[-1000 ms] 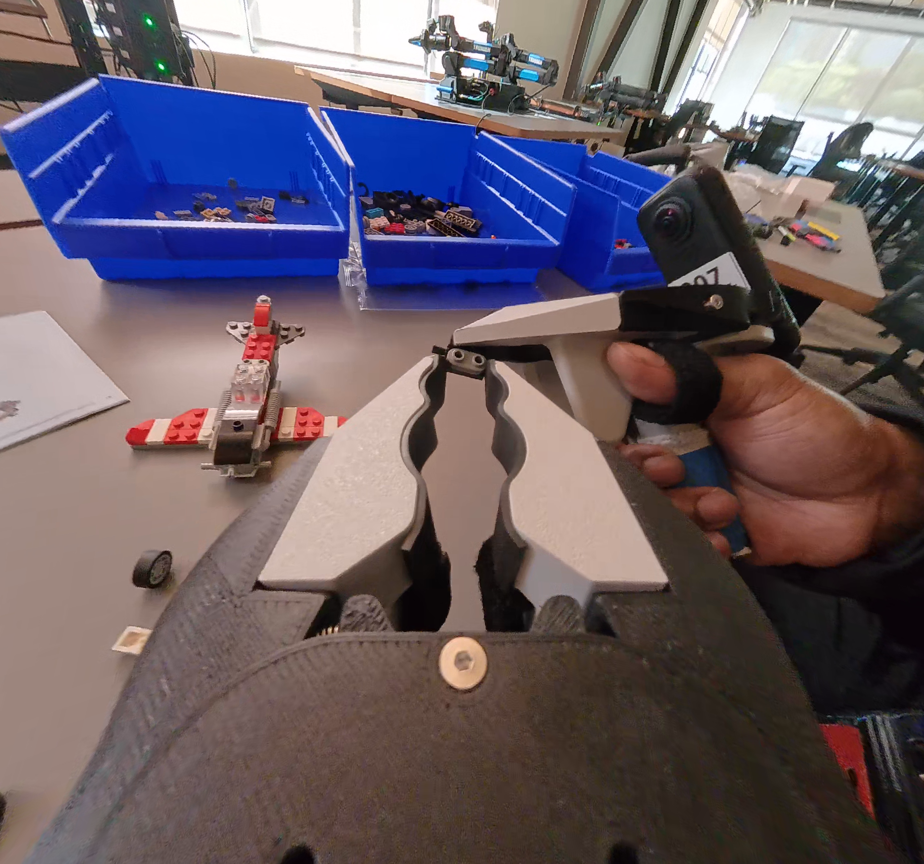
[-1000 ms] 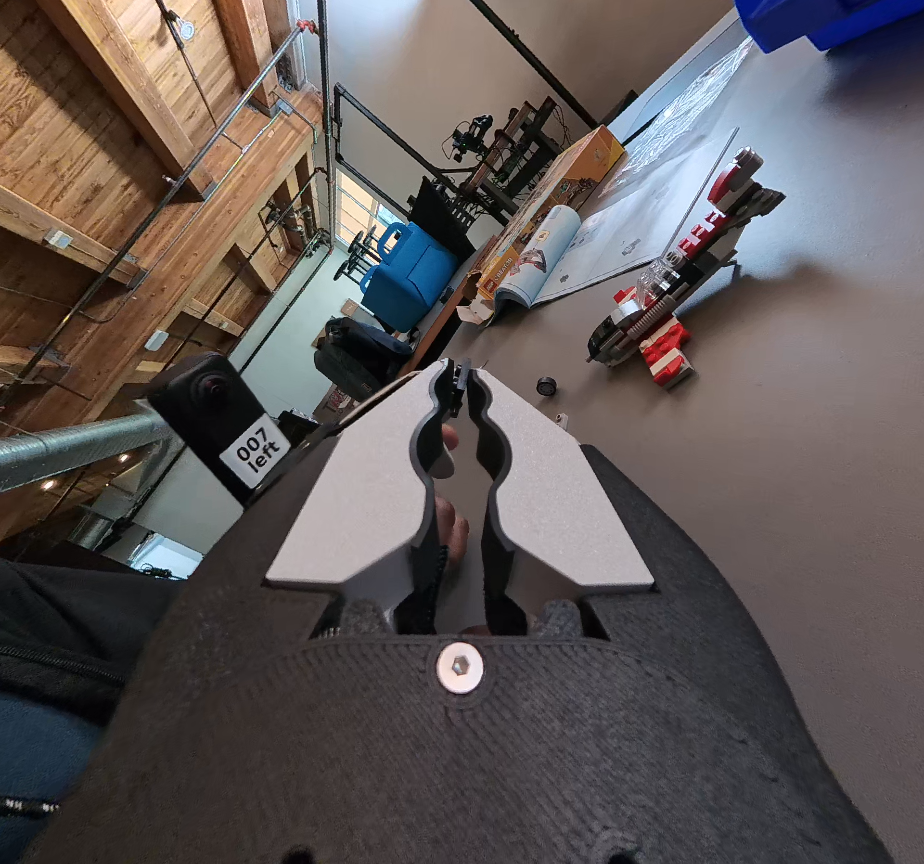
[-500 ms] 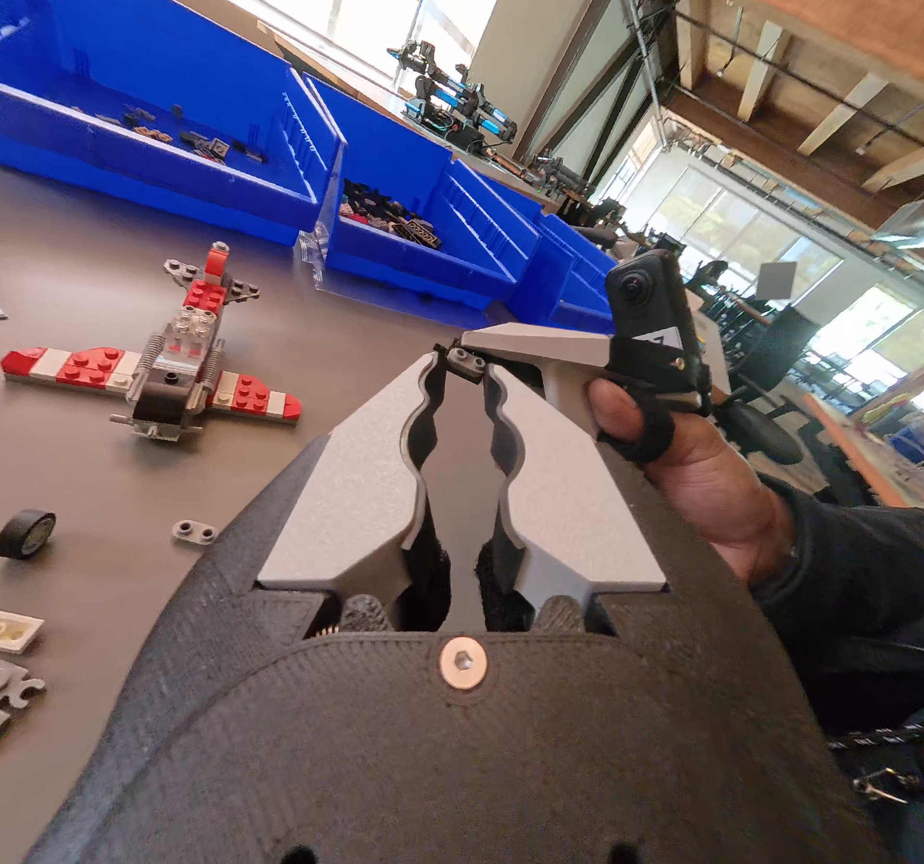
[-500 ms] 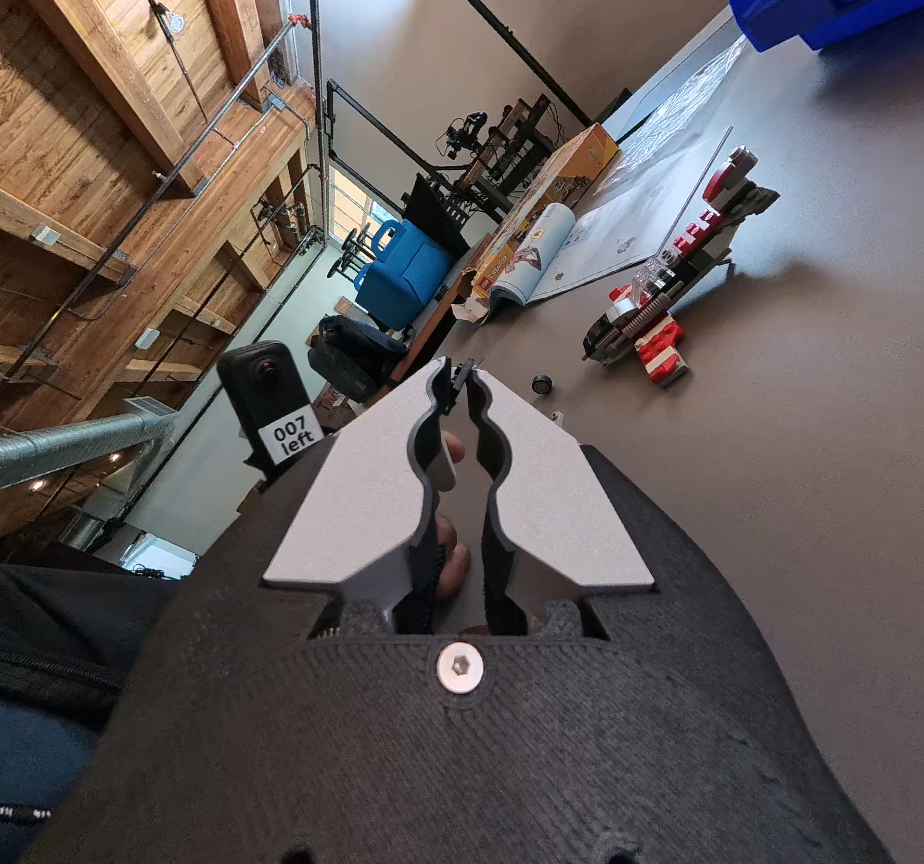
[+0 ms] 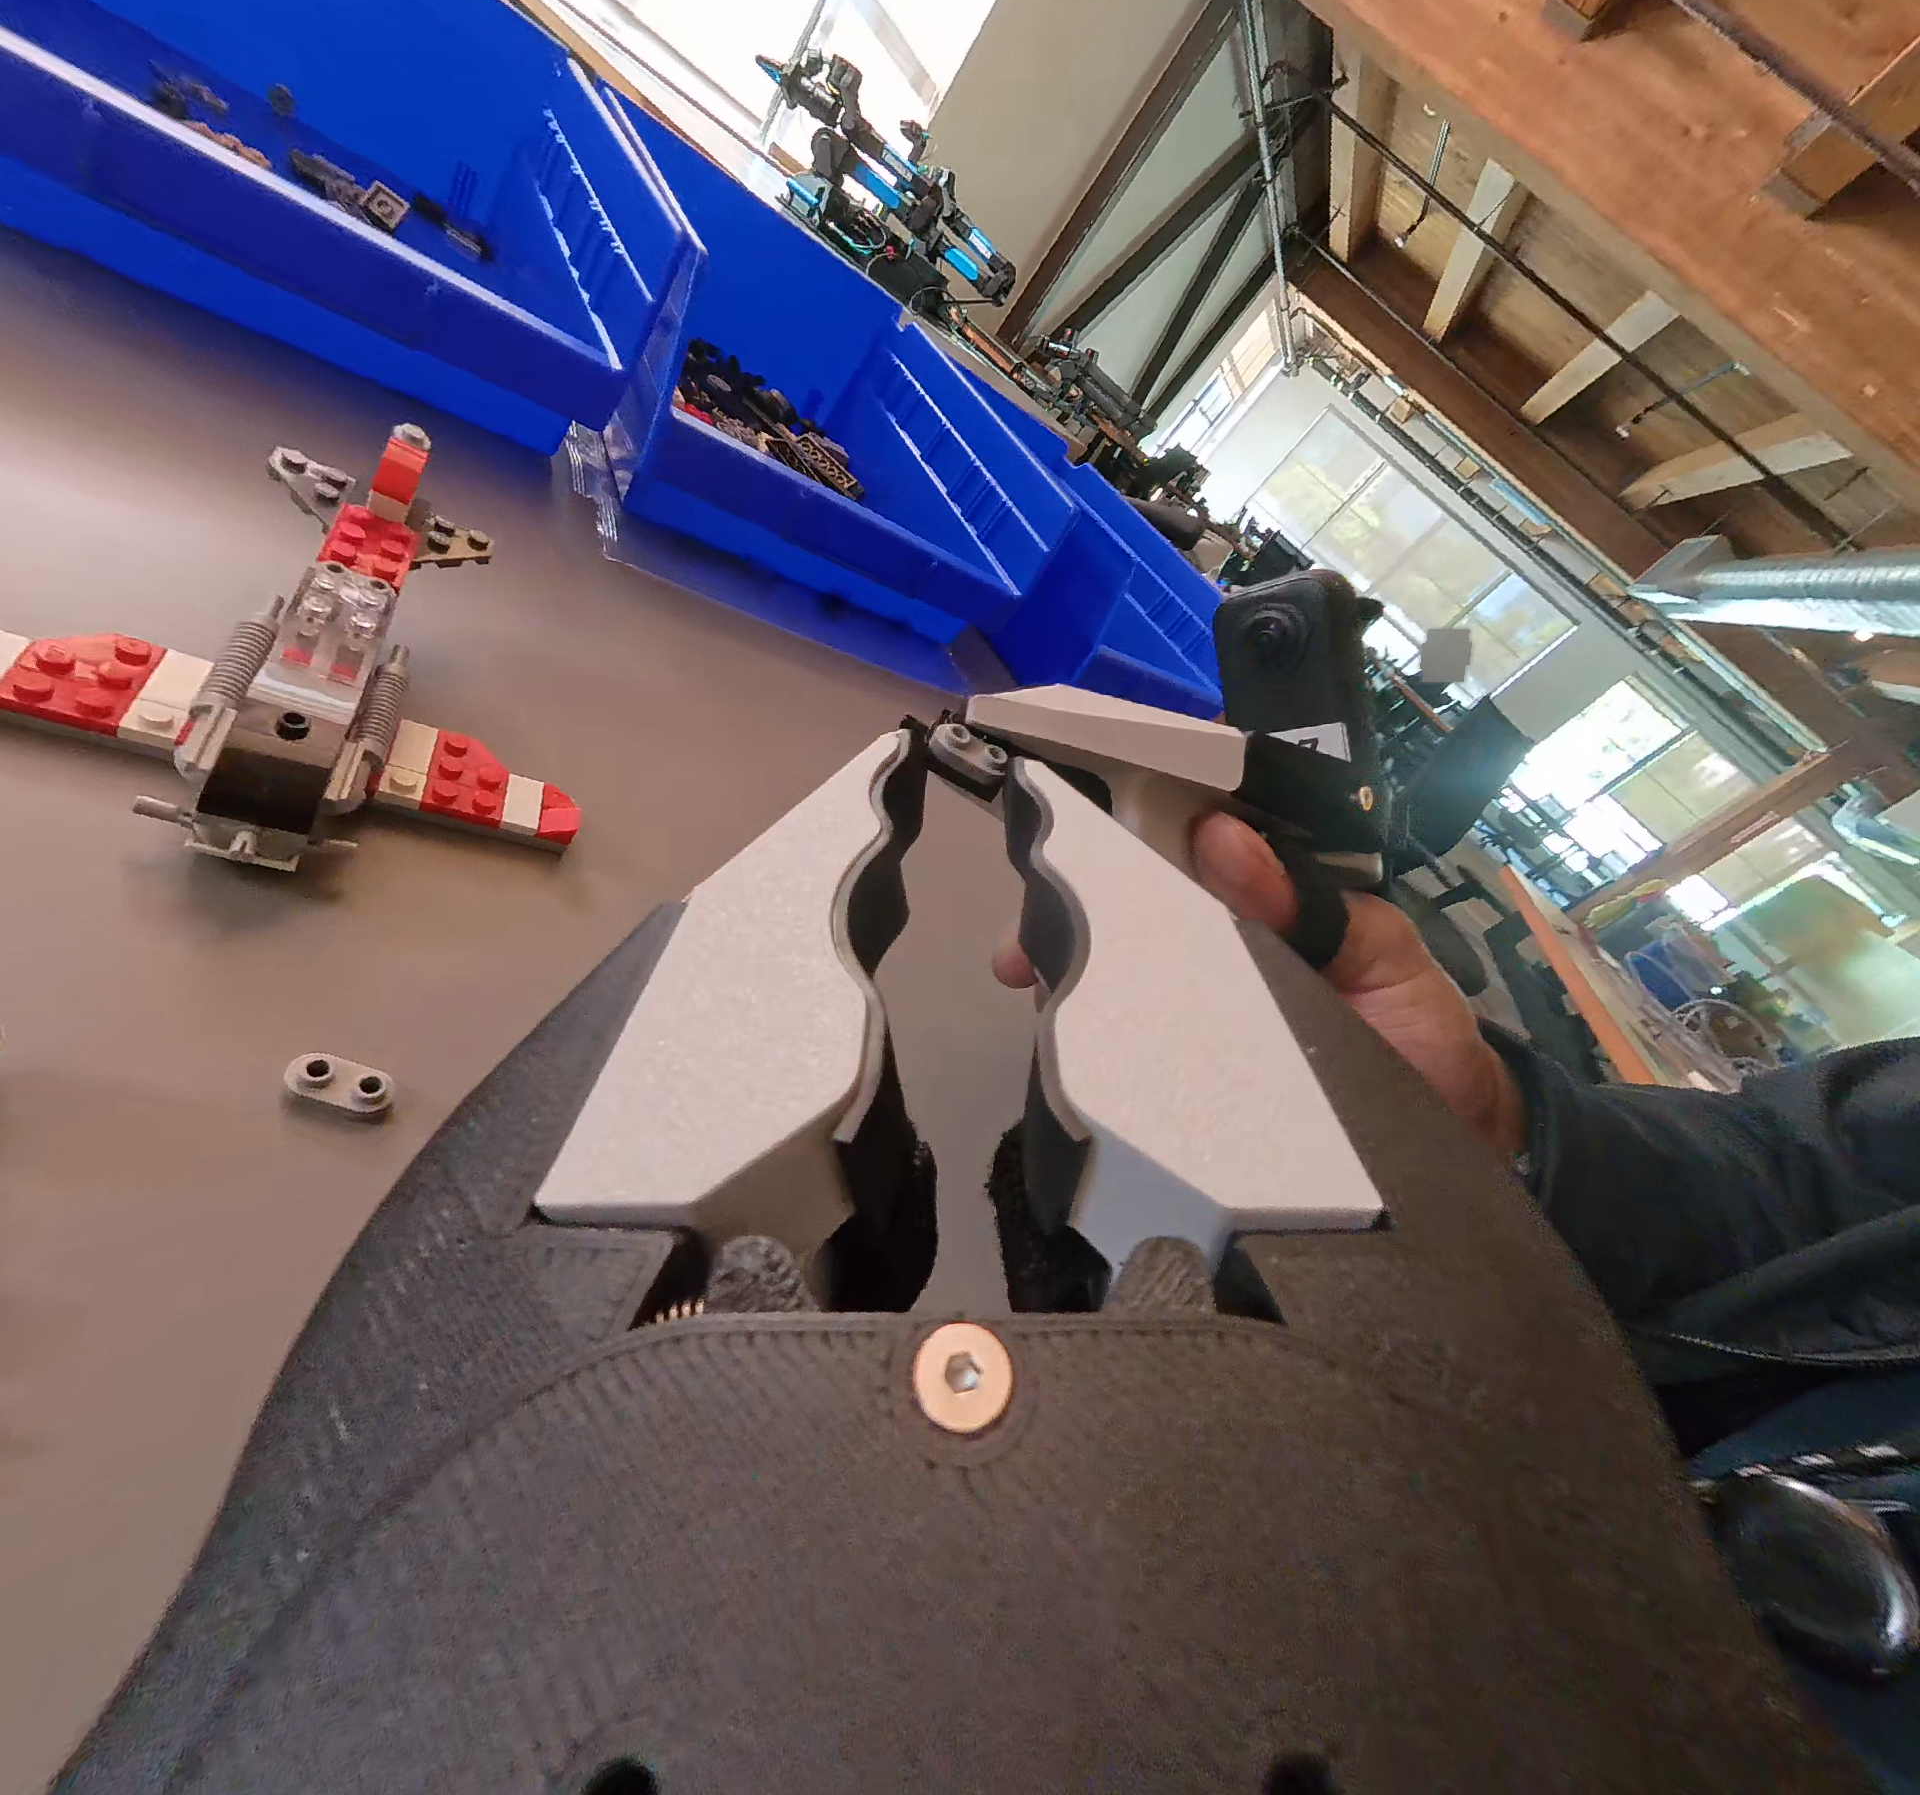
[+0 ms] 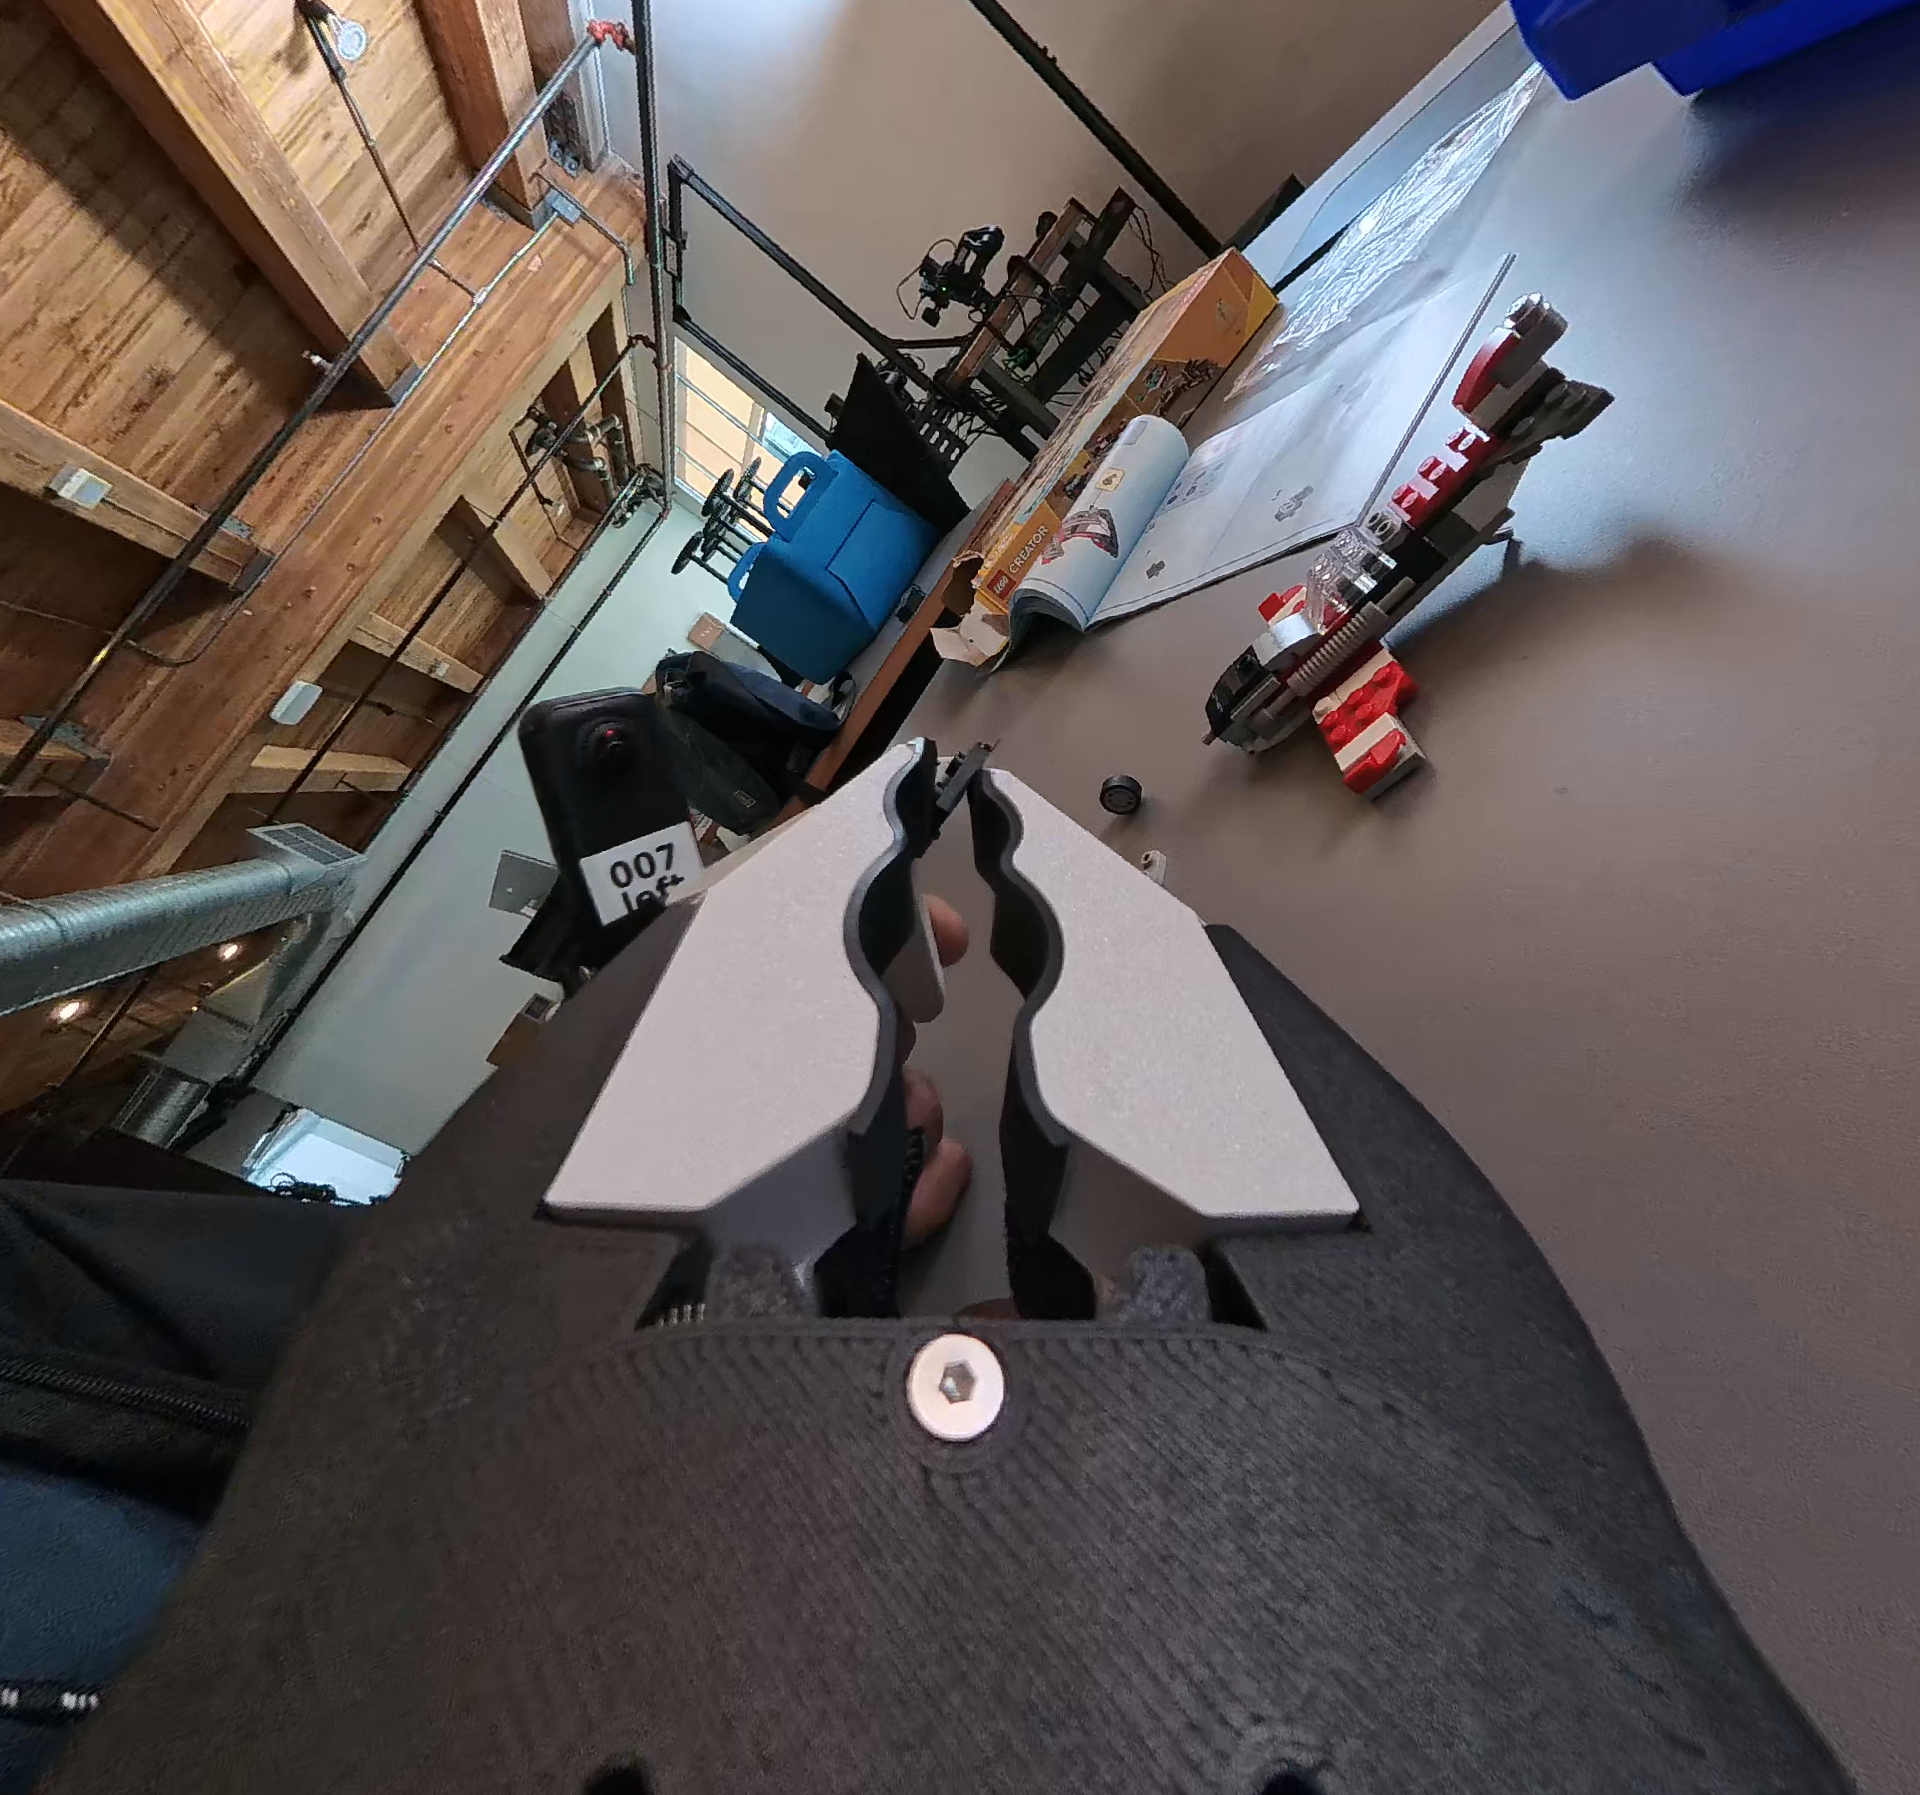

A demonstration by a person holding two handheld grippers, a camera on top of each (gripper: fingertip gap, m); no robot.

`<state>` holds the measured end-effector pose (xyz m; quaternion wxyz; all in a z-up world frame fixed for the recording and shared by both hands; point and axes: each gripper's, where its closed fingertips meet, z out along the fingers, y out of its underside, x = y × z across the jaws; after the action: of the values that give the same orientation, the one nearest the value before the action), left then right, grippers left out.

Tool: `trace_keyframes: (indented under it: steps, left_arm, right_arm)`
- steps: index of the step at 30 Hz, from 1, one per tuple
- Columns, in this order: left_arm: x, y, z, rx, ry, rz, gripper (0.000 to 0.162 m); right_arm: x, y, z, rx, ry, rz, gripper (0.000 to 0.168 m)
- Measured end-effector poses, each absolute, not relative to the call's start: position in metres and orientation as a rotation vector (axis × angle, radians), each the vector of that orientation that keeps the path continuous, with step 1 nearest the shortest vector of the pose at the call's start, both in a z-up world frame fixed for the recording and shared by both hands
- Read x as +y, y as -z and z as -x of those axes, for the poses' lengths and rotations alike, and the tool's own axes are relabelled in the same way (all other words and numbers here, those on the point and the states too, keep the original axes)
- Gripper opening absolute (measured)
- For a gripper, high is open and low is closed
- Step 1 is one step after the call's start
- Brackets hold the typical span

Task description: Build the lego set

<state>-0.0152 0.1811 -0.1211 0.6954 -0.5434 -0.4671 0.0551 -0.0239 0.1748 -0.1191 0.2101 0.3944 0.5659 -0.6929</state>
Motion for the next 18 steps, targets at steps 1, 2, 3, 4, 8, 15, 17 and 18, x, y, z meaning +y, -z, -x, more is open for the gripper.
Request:
trace_keyframes:
  steps: [1,2,3,4,8,15,17,18]
  left_arm:
    - [0.181,0.1212,0.0153,-1.048,-0.106,1.202,0.014]
    - [0.1807,0.121,0.0155,-1.051,-0.091,1.193,0.014]
    - [0.1806,0.1208,0.0156,-1.052,-0.078,1.185,0.014]
    - [0.1803,0.1206,0.0157,-1.056,-0.062,1.175,0.014]
    - [0.1793,0.1208,0.0166,-1.072,-0.005,1.138,0.014]
    - [0.1774,0.1211,0.0174,-1.095,0.08,1.083,0.014]
    - [0.177,0.1207,0.0174,-1.097,0.101,1.066,0.015]
    - [0.1732,0.1196,0.0189,-1.106,0.106,1.036,0.015]
  right_arm:
    - [0.1748,0.1195,0.024,1.579,1.926,-1.098,0.006]
    - [0.1747,0.1196,0.0239,1.583,1.926,-1.098,0.007]
    - [0.1746,0.1196,0.0238,1.583,1.926,-1.097,0.007]
    - [0.1745,0.1197,0.0237,1.582,1.924,-1.097,0.007]
    - [0.1739,0.1207,0.0237,1.588,1.918,-1.1,0.007]
    - [0.1732,0.1217,0.0231,1.6,1.915,-1.102,0.008]
    - [0.1736,0.1217,0.0233,1.596,1.914,-1.103,0.005]
    - [0.1763,0.121,0.0256,1.581,1.928,-1.12,0.0]
